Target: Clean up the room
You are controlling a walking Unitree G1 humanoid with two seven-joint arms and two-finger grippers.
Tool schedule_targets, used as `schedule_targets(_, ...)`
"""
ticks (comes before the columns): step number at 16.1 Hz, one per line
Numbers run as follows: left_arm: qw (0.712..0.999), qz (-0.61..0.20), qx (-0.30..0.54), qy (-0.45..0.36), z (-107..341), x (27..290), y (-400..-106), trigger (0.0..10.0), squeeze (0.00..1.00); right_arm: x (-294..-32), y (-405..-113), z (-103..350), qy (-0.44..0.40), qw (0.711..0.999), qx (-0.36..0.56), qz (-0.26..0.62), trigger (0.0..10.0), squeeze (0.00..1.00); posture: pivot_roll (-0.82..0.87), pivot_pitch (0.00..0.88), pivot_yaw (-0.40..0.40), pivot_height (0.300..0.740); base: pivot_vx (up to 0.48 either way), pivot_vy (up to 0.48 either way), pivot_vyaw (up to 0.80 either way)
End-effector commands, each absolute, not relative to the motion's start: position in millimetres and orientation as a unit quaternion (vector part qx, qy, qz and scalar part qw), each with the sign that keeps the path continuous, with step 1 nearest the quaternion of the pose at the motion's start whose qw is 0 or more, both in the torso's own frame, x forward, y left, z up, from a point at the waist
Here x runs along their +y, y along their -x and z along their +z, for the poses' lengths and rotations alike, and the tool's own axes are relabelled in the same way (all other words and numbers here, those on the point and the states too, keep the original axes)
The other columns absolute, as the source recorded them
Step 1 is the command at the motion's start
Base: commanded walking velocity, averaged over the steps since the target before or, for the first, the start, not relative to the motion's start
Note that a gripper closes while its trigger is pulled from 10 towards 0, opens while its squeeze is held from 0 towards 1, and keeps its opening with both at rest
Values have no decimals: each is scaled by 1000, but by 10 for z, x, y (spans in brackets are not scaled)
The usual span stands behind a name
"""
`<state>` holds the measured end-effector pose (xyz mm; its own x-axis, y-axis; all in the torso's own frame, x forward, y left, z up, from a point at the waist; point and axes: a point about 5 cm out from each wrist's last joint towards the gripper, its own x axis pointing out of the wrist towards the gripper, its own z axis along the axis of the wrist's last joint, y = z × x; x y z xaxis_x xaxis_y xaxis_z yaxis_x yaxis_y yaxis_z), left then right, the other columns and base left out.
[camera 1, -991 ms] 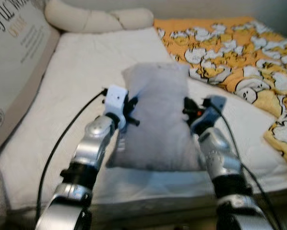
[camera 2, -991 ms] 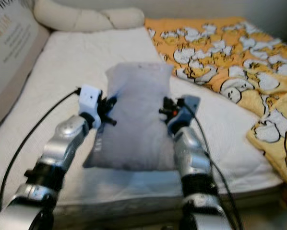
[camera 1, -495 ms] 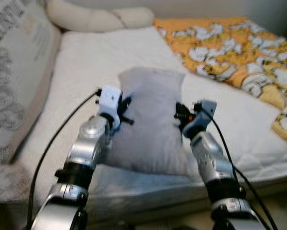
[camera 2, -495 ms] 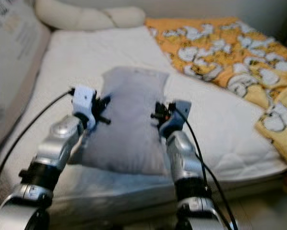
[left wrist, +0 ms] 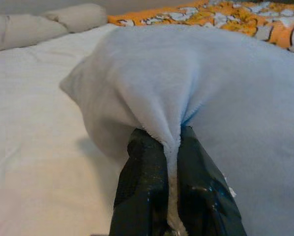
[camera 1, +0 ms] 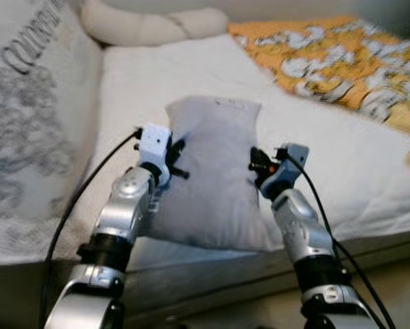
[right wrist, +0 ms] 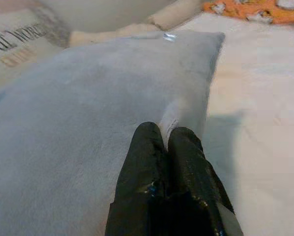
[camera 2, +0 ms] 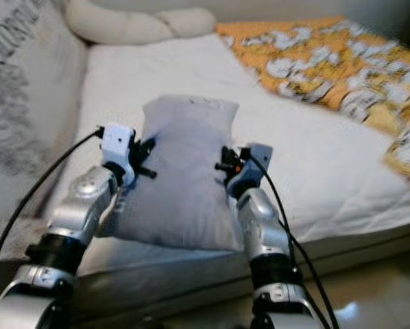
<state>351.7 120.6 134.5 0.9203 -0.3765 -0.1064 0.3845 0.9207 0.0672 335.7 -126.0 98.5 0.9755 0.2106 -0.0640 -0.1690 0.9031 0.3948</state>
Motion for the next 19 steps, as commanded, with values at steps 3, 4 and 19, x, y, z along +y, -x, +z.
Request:
schedule_targets(3,980,-191,24,-51,1447,1187,-3542,10000,0,-1294,-3384,1083,-205,973,35,100,10000,0,-19,0,30,740,0,0,0)
schedule_targets(4,980,-191,24,-51,1447,1187,-3542,10000,0,-1294,-3384,1083,-205,973,35,100,10000,0,-19,0,30,740,0,0,0)
schedule_targets(19,980,-191,24,-52,1448,1188,-3542,10000,0,-1286,-3383,1080,-207,972,38,102,10000,0,-19,0,30,740,0,0,0)
